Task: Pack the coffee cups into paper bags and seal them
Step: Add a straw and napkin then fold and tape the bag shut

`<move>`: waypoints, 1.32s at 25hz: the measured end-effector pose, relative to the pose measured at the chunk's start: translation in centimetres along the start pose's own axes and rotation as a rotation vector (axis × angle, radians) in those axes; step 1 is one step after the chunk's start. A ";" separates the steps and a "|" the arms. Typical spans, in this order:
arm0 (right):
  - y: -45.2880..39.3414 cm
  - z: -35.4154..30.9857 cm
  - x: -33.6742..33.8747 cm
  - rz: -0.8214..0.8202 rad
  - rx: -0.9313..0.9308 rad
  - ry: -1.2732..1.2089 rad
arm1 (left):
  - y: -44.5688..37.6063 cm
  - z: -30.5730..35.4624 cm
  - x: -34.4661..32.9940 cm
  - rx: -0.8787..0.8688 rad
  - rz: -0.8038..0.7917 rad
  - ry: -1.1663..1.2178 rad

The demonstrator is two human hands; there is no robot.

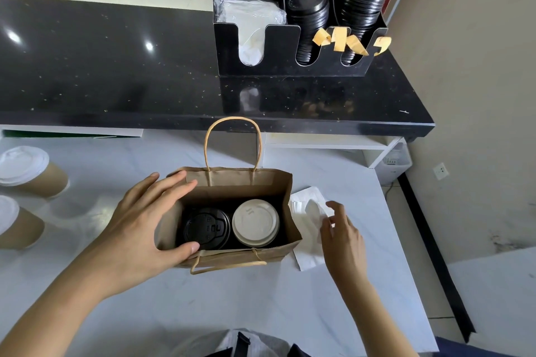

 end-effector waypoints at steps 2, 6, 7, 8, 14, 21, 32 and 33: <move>0.0 0.2 -0.3 -0.005 0.075 0.066 | 0.0 -0.1 -0.1 0.003 -0.005 -0.002; 1.0 0.9 -2.2 -0.070 0.212 0.213 | 0.0 -0.2 0.0 -0.002 -0.005 -0.005; 1.3 0.9 -2.7 -0.057 0.240 0.236 | 0.0 -0.1 0.0 -0.002 -0.006 -0.003; 1.6 0.7 -3.0 -0.057 0.245 0.247 | 0.0 -0.1 0.0 -0.001 -0.006 -0.002; 3.1 -0.3 -4.4 -0.118 0.197 0.412 | 0.0 -0.2 -0.1 -0.005 -0.005 0.002; 3.1 0.1 -2.9 0.006 0.156 0.175 | 0.1 -0.4 -0.3 -0.012 0.005 -0.001; 2.6 2.1 -3.5 -0.138 0.161 0.121 | 0.0 -0.3 -0.3 -0.017 0.010 0.020; 2.6 2.1 -3.5 -0.131 0.173 0.111 | 0.0 -0.4 -0.3 -0.016 0.009 0.018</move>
Point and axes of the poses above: each hand's wrist, its own y-axis away from the middle knuckle, its own x-axis out of the back of the hand, z = x × y, the point moved 1 cm from there along -y, towards the middle knuckle, and after that the axes turned 13 degrees about -z, right-handed, at the moved point
